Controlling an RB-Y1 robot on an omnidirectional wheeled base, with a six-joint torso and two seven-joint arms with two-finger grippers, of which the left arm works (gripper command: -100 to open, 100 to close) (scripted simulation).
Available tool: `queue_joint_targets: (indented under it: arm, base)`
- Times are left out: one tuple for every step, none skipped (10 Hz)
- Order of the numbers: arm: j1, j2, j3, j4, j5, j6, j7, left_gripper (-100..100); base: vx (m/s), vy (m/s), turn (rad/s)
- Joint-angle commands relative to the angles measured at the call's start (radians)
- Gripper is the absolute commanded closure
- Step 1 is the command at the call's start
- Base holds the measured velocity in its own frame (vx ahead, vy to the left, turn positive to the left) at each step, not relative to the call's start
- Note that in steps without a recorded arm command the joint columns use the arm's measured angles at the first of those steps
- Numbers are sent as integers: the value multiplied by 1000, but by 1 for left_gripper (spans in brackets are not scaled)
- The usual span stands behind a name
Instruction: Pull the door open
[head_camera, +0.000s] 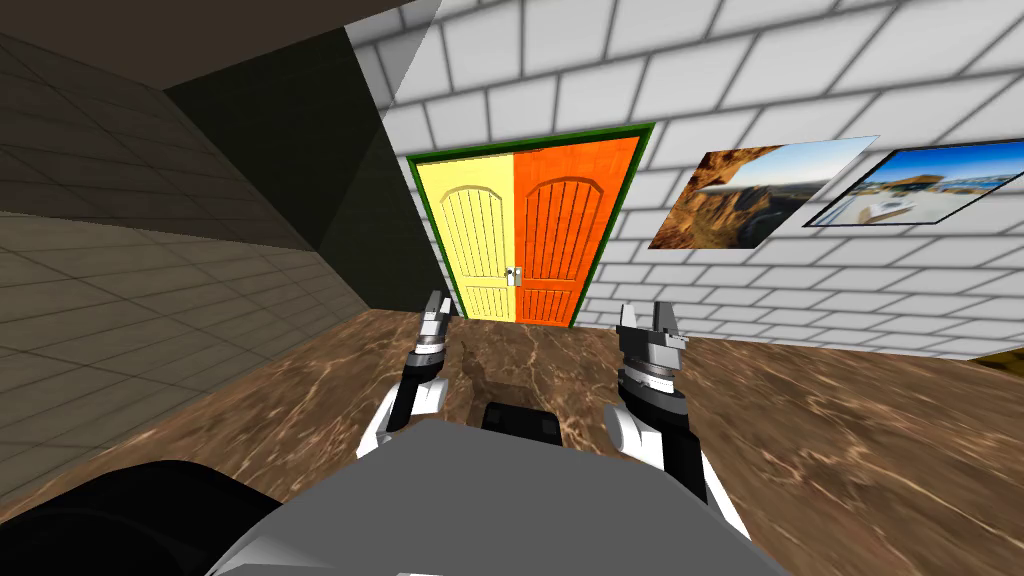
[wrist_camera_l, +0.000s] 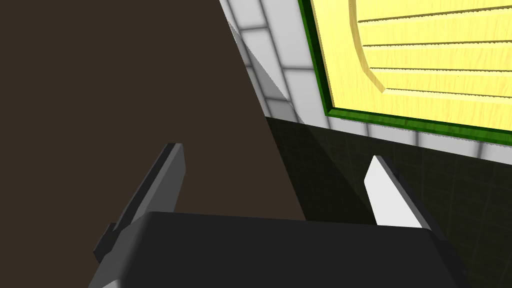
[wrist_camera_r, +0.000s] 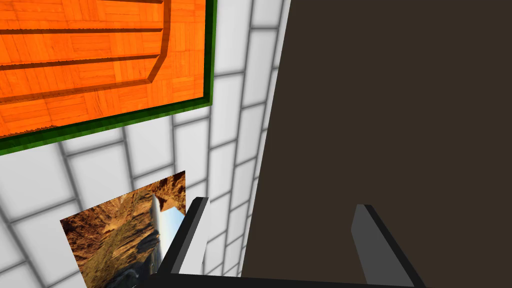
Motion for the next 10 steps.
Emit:
queue_joint_targets:
  arm:
    - [-17,9,2,35,7,8,7,-100]
    - [-24,13,4,50,10,12,9,-100]
    - [-29,16,4,61,12,14,11,-100]
    - [-35,18,5,72,14,17,14,-100]
    - [-46,23,7,95,18,22,18,-100]
    - [-59,28,9,122,23,28,23,-100]
    - [-65,31,10,136,26,32,26,-100]
    - [-79,37,12,164,32,38,31,-100]
    - [-87,39,13,181,35,42,34,-100]
    - [-103,45,15,214,41,50,40,-100]
  base:
    - [213,-84,-11]
    - [191,8,-52]
    - [132,21,-28]
    - [95,19,-9]
    - [116,5,-30]
    - [163,-6,-33]
    - [150,0,-25]
    - [140,-14,-35]
    - [133,-19,-28]
    - [161,-1,-38]
